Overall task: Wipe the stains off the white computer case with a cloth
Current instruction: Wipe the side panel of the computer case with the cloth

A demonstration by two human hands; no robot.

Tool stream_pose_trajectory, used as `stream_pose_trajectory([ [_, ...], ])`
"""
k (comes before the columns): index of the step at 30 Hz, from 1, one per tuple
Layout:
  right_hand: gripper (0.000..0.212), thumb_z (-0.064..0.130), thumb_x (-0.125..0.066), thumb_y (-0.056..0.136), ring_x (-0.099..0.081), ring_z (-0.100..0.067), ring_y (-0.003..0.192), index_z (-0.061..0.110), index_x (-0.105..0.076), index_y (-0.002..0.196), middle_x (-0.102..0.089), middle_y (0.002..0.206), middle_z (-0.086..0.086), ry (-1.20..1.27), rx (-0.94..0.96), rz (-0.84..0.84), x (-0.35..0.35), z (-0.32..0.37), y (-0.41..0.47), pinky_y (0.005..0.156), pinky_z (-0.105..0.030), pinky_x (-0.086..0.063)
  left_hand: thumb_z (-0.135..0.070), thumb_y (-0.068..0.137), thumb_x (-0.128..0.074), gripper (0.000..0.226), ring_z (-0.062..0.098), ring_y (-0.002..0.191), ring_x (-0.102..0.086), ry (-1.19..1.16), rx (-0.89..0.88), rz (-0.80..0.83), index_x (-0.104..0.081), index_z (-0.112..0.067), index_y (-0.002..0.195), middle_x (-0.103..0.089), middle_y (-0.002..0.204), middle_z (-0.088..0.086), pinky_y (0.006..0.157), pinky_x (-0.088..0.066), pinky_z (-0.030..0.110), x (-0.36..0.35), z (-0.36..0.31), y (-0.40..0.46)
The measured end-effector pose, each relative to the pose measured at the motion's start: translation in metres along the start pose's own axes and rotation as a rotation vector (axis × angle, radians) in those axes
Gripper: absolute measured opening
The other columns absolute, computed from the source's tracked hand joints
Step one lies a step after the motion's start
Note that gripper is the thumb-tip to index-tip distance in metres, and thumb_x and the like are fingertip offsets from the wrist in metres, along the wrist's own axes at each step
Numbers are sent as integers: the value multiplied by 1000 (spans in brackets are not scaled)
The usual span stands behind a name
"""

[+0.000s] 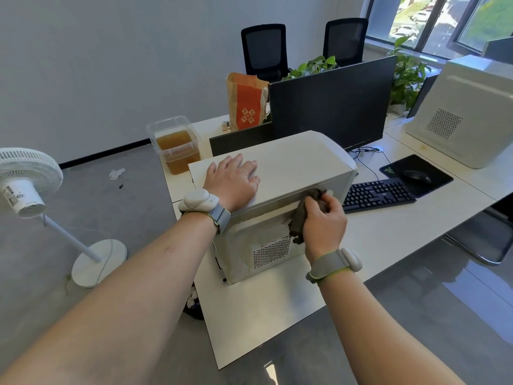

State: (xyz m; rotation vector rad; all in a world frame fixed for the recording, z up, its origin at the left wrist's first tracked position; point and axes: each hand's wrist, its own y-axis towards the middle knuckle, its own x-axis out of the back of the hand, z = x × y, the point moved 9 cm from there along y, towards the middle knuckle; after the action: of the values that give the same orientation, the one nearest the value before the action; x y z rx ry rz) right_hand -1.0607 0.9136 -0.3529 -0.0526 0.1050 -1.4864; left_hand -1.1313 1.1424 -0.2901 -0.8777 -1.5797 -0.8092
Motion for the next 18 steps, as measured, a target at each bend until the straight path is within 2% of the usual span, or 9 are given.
stream_pose_trajectory([
  [3, 9, 32, -75, 79, -71, -20, 77, 28, -76, 87, -74, 79, 5, -135, 31, 117, -27, -4, -19, 72, -49, -61, -47, 106, -29, 49, 28, 154, -17, 1, 8, -3, -37, -36, 152, -24, 167, 1, 124, -12, 54, 1, 0, 0],
  [6, 13, 22, -78, 81, -73, -23, 78, 24, -81, 94, -76, 80, 1, -183, 16, 352, -37, -3, -34, 73, -45, -63, -47, 105, -29, 49, 27, 154, -17, -1, 19, -2, -37, -36, 152, -24, 167, 1, 124, -12, 54, 2, 1, 0],
  [8, 15, 17, -78, 81, -72, -19, 77, 26, -81, 93, -77, 83, -1, -61, -3, 241, -18, 2, -19, 72, -38, -62, -47, 106, -29, 49, 27, 154, -18, -4, 8, 1, -37, -35, 152, -24, 167, 1, 124, -12, 53, 2, -1, -1],
  [11, 15, 28, -74, 81, -66, -15, 77, 42, -77, 79, -74, 80, 6, 8, 9, 28, 2, 8, 1, 75, -37, -59, -47, 106, -29, 49, 27, 154, -18, -4, 5, -3, -37, -35, 153, -24, 167, 1, 124, -12, 53, 2, 0, -1],
  [13, 9, 32, -69, 82, -63, -20, 74, 32, -76, 76, -70, 81, -7, -124, 43, 59, -10, 3, 0, 74, -45, -61, -48, 106, -29, 49, 27, 154, -17, -3, 9, -1, -37, -35, 153, -24, 168, 1, 124, -12, 53, 1, 1, 0],
  [14, 12, 33, -68, 82, -62, -23, 74, 25, -74, 75, -67, 84, -11, -229, 76, 111, -18, -1, -4, 73, -46, -60, -48, 106, -29, 49, 27, 154, -18, -4, 8, 1, -37, -35, 153, -24, 167, 1, 124, -12, 53, 1, 1, 0],
  [16, 11, 29, -69, 85, -62, -23, 75, 23, -79, 86, -67, 88, -10, -360, 126, 261, -27, 0, -14, 72, -40, -57, -47, 106, -29, 49, 27, 154, -18, -9, 7, -2, -37, -35, 153, -25, 167, 1, 124, -12, 53, 1, 0, 0],
  [18, 22, 24, -71, 84, -65, -18, 74, 23, -81, 103, -74, 88, -6, -319, 131, 322, -21, 5, -8, 69, -33, -56, -47, 106, -30, 49, 27, 154, -18, -11, 4, -5, -37, -35, 153, -25, 167, 1, 124, -12, 53, 2, -1, -1],
])
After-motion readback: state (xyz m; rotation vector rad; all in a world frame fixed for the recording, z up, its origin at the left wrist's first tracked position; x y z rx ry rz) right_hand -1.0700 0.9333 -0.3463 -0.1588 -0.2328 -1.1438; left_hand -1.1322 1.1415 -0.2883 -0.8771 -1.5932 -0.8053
